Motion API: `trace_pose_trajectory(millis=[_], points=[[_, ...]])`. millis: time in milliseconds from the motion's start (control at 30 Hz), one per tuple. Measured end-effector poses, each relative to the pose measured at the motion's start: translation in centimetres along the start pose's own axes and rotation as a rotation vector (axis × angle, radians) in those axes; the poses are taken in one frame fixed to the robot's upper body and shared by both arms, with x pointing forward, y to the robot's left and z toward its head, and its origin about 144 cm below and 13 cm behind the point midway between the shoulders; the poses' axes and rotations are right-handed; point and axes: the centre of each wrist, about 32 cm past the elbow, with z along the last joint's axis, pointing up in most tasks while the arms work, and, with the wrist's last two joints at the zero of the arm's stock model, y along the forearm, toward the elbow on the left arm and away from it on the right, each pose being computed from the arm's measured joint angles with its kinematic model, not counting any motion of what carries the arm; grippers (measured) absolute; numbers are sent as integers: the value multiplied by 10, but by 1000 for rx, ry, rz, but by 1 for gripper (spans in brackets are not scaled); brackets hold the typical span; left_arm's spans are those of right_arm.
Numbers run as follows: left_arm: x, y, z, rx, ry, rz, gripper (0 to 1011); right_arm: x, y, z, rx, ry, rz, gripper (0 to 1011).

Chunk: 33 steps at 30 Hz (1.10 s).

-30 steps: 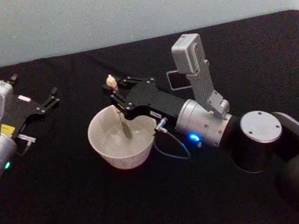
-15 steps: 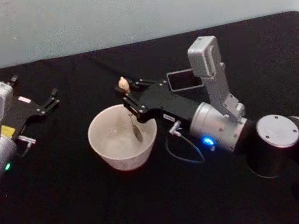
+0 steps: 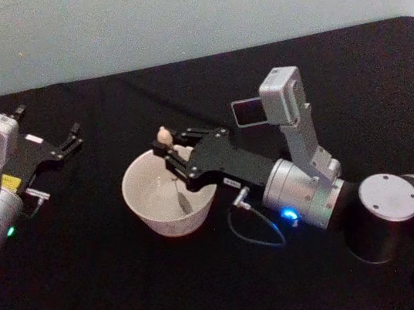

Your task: Pick up the stirring spoon with one hand, stir inside the cup, then place it back in its original position.

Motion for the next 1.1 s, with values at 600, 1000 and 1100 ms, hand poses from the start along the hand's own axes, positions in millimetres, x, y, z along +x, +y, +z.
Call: trace_pose_trajectory(millis=[600, 1000, 1100], points=[[0, 0, 0, 0, 0, 0, 1001, -8, 34, -1, 13, -6, 1, 223], [0, 0, 0, 0, 0, 0, 1001, 5, 47, -1, 27, -21, -78, 223], [0, 0, 0, 0, 0, 0, 1001, 9, 45, -1, 26, -25, -90, 223]])
